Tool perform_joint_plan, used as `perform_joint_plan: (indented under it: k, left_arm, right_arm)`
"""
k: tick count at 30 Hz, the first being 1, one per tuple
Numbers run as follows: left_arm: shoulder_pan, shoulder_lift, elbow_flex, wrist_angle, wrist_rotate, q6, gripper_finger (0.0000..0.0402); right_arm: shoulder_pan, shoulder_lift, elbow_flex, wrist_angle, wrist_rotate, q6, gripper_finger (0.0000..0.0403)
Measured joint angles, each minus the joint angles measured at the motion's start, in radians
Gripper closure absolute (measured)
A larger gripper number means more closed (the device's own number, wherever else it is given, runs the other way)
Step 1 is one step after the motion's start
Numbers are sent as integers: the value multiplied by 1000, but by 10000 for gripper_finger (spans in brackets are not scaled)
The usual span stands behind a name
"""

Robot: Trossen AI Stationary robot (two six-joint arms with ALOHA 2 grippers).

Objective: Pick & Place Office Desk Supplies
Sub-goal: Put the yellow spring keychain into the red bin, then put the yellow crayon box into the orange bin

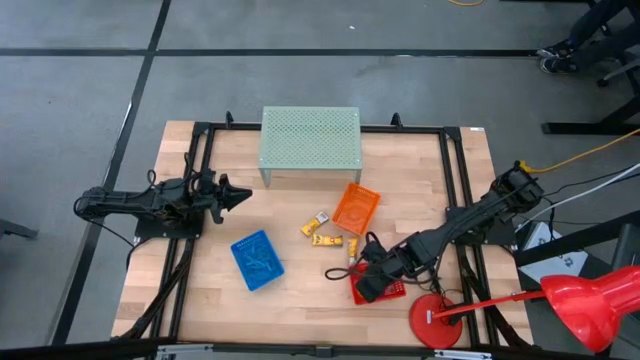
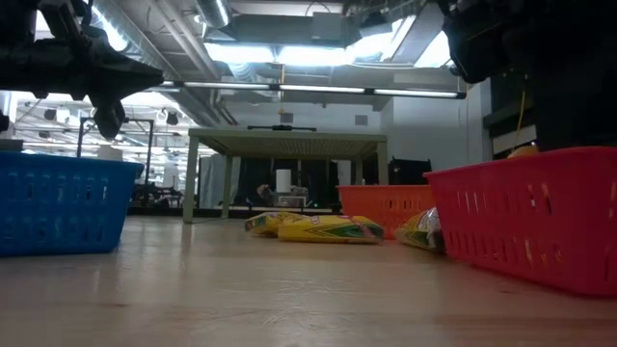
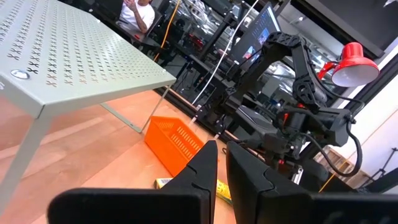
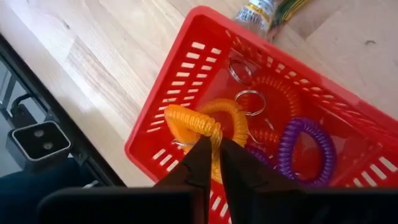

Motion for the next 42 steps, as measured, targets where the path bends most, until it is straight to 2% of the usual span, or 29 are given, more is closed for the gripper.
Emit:
perform_joint_plan:
  k: [5, 14, 17, 23, 27, 30, 35, 39, 42]
  left_arm:
    - [0, 0, 0, 0, 0, 0, 370]
    - [0, 0, 0, 1, 0, 0, 370]
    - [0, 0, 0, 15, -54, -8, 370]
    - [0, 0, 0, 125, -180, -205, 370]
    - [0, 3, 0, 134, -287, -305, 370]
    - [0, 10, 0, 157, -329, -424, 370]
    - [0, 10, 6, 192, -330, -421, 370]
    - [0, 14, 6, 215, -323, -434, 370]
    - [0, 18, 6, 251, -282, -415, 370]
  right_arm:
    - [0, 0, 0, 0, 16, 7, 349]
    - [2, 0, 19, -3, -42, 22, 290]
    - [3, -1, 58, -3, -20, 5, 269]
    - [-7, -9, 194, -21, 153, -97, 241]
    - [-36, -10, 297, -74, 332, -176, 235]
    - [-61, -15, 366, -131, 467, -216, 235]
    - [-98, -50, 436, -150, 600, -301, 234]
    - [-116, -93, 441, -161, 631, -347, 234]
    - [-122, -121, 441, -203, 647, -356, 234]
